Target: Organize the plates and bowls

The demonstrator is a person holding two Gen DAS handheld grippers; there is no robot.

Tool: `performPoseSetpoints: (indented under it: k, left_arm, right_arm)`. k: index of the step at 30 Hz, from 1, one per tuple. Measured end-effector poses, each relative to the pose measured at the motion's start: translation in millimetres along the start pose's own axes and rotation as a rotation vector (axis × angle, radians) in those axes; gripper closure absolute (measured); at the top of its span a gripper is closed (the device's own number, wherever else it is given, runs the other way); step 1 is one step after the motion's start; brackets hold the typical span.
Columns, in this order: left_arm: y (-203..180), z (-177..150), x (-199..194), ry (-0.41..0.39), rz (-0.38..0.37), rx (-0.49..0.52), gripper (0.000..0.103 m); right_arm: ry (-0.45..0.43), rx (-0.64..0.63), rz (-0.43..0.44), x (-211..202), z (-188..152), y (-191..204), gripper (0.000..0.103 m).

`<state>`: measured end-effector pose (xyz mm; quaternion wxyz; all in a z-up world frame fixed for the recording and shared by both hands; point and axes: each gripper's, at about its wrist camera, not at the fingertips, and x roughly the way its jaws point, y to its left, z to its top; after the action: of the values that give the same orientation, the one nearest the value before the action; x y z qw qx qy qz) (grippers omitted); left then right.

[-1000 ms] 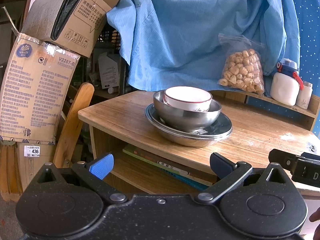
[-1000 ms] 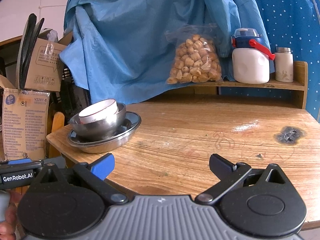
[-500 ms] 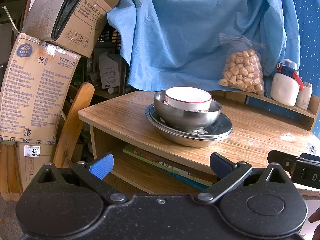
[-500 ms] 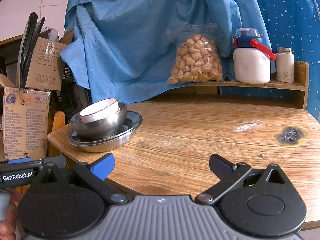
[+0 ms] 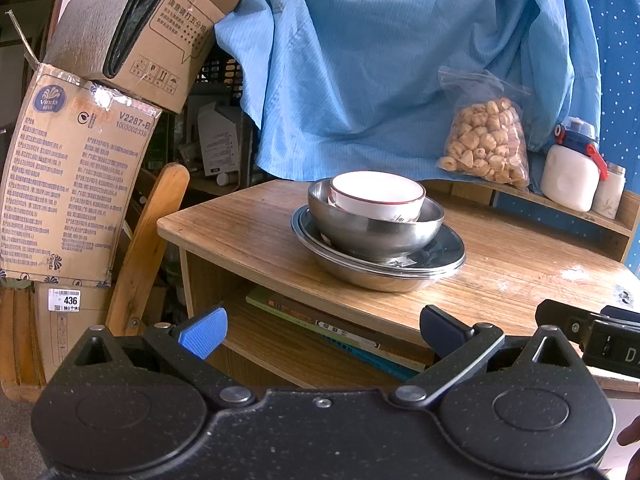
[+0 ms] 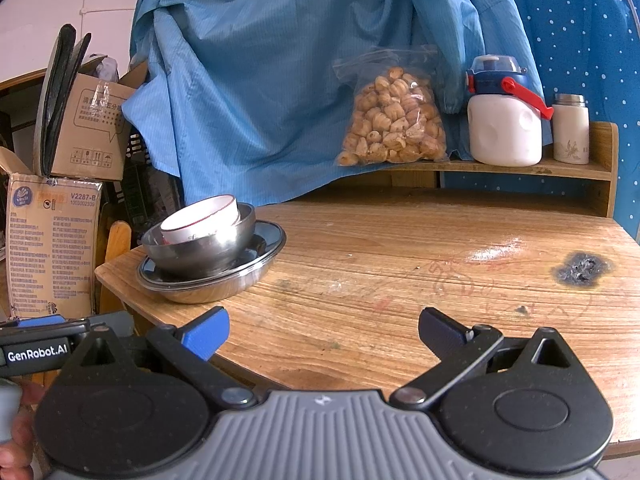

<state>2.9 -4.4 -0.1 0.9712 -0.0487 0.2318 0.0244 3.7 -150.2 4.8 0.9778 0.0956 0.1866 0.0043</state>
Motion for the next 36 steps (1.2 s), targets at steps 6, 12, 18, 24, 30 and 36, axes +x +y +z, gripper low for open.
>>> performPoseSetpoints:
  k: [6, 12, 18, 24, 30, 36]
  left_arm:
    - [0.0, 0.1, 0.2, 0.0, 0.001, -0.001, 0.001]
    - [0.3, 0.3, 0.6, 0.001, 0.0, -0.001, 0.001]
    - [0.7, -1.0, 1.2, 0.005, -0.001, -0.008, 0.001]
    - [0.7, -1.0, 1.4, 0.005, -0.001, -0.008, 0.001]
    - [0.8, -1.1, 1.2, 0.006, -0.001, -0.009, 0.001]
    - [0.8, -0.7, 1.0, 0.006, -0.002, -0.009, 0.001]
  right_arm:
    - [-0.001, 0.001, -0.001, 0.3, -0.5, 0.4, 0.0]
    - [-0.003, 0.003, -0.003, 0.2, -0.7, 0.2, 0.0]
    - [-0.006, 0.011, -0.009, 0.2, -0.2, -2.2, 0.0]
    - [-0.001, 0.009, -0.007, 0.7, -0.3, -1.8, 0.0]
    - [0.0, 0.009, -0.006, 1.1, -0.3, -1.7, 0.0]
    - [-0.001, 0.009, -0.006, 1.2, -0.4, -1.6, 0.0]
